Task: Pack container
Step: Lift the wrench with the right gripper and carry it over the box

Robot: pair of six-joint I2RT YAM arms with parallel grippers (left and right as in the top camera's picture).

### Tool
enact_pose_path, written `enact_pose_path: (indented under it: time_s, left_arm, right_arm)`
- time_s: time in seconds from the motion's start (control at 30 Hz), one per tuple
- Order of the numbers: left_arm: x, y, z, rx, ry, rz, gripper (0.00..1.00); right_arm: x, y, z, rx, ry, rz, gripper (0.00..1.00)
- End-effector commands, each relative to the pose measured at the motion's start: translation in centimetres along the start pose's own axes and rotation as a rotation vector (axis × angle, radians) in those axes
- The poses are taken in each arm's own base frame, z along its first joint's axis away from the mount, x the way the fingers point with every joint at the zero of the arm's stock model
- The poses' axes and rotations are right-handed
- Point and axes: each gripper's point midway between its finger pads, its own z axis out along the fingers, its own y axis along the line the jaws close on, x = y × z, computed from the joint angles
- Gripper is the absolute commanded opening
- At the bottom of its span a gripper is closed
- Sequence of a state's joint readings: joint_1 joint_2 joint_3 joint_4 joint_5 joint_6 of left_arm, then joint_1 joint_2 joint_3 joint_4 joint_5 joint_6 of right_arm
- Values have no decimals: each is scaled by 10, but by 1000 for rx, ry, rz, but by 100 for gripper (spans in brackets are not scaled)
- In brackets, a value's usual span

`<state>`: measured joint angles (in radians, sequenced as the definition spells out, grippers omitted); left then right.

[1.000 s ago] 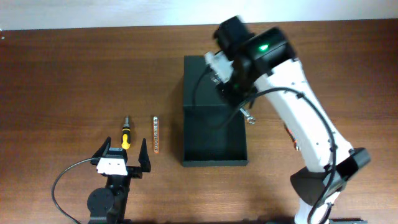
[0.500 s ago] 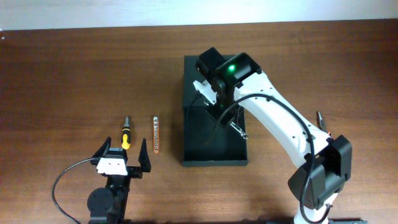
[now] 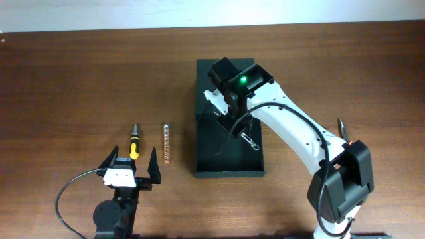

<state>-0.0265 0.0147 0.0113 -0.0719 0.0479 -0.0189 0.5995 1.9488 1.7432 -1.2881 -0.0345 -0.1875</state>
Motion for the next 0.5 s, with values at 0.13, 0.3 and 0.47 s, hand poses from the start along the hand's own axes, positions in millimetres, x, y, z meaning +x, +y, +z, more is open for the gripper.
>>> enact_pose_path:
  time_s: [0.13,0.3,0.47]
  left_arm:
    - [1,1,0,-6,1,15,99]
    - [1,1,0,-6,1,15,99]
    - [1,1,0,-6,1,15,99]
  right_arm:
    - [-7,16,15,-68,4,-36,4]
    - [-5,17,22,-66,22,-42,4]
    - [1,21,31,-71,43,-47,4]
